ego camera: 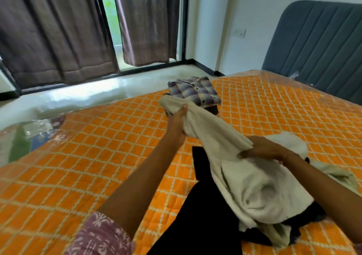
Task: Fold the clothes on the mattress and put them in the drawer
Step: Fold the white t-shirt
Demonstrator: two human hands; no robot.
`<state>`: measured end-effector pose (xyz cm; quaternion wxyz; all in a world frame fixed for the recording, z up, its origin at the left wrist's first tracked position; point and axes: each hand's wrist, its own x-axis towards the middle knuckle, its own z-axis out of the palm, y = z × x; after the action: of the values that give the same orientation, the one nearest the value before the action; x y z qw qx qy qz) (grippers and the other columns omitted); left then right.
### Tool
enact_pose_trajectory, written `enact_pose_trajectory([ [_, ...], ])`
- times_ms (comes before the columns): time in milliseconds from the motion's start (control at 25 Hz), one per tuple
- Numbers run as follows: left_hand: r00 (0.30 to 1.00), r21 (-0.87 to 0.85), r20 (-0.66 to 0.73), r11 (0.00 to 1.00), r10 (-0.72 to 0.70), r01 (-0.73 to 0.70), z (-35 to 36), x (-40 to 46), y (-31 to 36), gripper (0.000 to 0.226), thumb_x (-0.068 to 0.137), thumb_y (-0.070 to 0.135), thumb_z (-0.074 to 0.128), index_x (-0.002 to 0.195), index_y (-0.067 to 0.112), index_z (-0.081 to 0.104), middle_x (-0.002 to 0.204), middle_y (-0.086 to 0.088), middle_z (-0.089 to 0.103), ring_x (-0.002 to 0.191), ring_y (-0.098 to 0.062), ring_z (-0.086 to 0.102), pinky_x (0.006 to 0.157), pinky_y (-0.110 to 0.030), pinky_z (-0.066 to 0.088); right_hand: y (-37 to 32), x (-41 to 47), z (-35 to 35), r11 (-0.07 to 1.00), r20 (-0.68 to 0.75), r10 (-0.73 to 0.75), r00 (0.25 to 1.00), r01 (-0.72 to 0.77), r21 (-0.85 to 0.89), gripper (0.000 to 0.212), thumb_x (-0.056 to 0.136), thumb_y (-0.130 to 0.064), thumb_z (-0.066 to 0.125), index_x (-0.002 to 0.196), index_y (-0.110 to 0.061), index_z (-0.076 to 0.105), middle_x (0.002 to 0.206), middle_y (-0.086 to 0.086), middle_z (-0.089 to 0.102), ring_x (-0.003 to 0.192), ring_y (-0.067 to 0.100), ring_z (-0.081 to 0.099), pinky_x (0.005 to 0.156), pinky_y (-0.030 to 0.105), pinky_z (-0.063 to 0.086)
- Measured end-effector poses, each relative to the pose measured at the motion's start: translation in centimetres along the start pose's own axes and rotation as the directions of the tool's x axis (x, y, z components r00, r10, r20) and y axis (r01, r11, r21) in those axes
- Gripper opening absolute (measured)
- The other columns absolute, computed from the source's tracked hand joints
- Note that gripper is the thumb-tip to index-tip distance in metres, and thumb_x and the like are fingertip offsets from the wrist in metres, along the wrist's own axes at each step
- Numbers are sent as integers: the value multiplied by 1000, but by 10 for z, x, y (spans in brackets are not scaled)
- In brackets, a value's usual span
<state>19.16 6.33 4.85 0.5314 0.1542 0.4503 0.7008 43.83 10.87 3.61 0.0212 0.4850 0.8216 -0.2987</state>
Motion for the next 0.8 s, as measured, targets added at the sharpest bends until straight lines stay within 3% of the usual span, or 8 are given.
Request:
enact_pose_trajectory([
  [80, 995, 19, -94, 1000, 11, -10, -37, 2, 27, 49, 91, 19, 61, 134, -1, 46, 129, -20, 57, 113, -34, 59, 90, -45, 50, -15, 13, 7, 970, -126, 85, 988, -111, -217, 20, 91, -35, 58, 105, -22, 63, 106, 6, 65, 109, 31, 57, 93, 43, 40],
  [120, 986, 9, -167, 1000, 29, -28, -54, 1, 36, 49, 91, 20, 61, 132, -3, 47, 128, -20, 58, 110, -33, 59, 86, -44, 51, -33, 23, 10, 957, -222, 87, 971, -143, -251, 27, 93, -40, 49, 106, -21, 63, 109, 9, 65, 109, 34, 56, 97, 48, 37],
  [240, 954, 9, -279, 994, 107, -109, -102, -7, 53, 46, 89, 20, 65, 128, 0, 51, 117, -15, 61, 98, -28, 60, 72, -39, 52, -107, 50, 20, 999, -428, -32, 903, 31, -9, 51, 94, -40, 31, 110, -3, 62, 116, 23, 62, 104, 41, 55, 80, 41, 40],
  [400, 998, 471, 63, 882, 4, -33, -130, -39, 60, 31, 82, 26, 72, 109, 23, 55, 104, 4, 63, 100, -18, 61, 65, -29, 51, -199, 77, 40, 938, -500, -50, 865, 213, 274, 33, 103, -14, 34, 105, 4, 61, 115, 30, 60, 99, 37, 56, 79, 41, 40],
  [520, 970, 718, 190, 652, 152, -243, -134, -50, 49, 71, 74, 26, 81, 131, 17, 41, 124, 4, 54, 111, -11, 55, 86, -26, 48, -271, 81, 63, 846, -468, -84, 880, 311, 432, 32, 101, -7, 33, 109, 7, 60, 108, 22, 62, 100, 33, 56, 91, 35, 42],
  [640, 885, 706, -81, 653, 459, -274, -152, -59, 74, 71, 71, 32, 79, 131, 7, 50, 127, -14, 58, 115, -30, 57, 90, -36, 48, -321, 75, 74, 655, -426, -169, 889, 424, 625, 25, 100, -9, 40, 84, -13, 59, 81, -4, 57, 74, 5, 52, 73, 12, 44],
  [720, 829, 731, -178, 635, 531, -250, -176, -61, 99, 67, 70, 33, 78, 126, 6, 54, 125, -17, 60, 113, -34, 57, 89, -38, 48, -334, 68, 79, 674, -417, -280, 865, 486, 557, 13, 96, -12, 49, 105, -13, 58, 92, 1, 62, 83, 11, 56, 69, 14, 44],
  [800, 777, 677, -375, 722, 505, -142, -198, -64, 126, 65, 74, 30, 78, 126, 2, 51, 127, -18, 58, 114, -35, 56, 89, -37, 48, -332, 59, 97, 708, -405, -426, 809, 577, 407, 47, 89, -16, 63, 132, -13, 46, 117, 6, 58, 101, 16, 55, 81, 20, 43],
])
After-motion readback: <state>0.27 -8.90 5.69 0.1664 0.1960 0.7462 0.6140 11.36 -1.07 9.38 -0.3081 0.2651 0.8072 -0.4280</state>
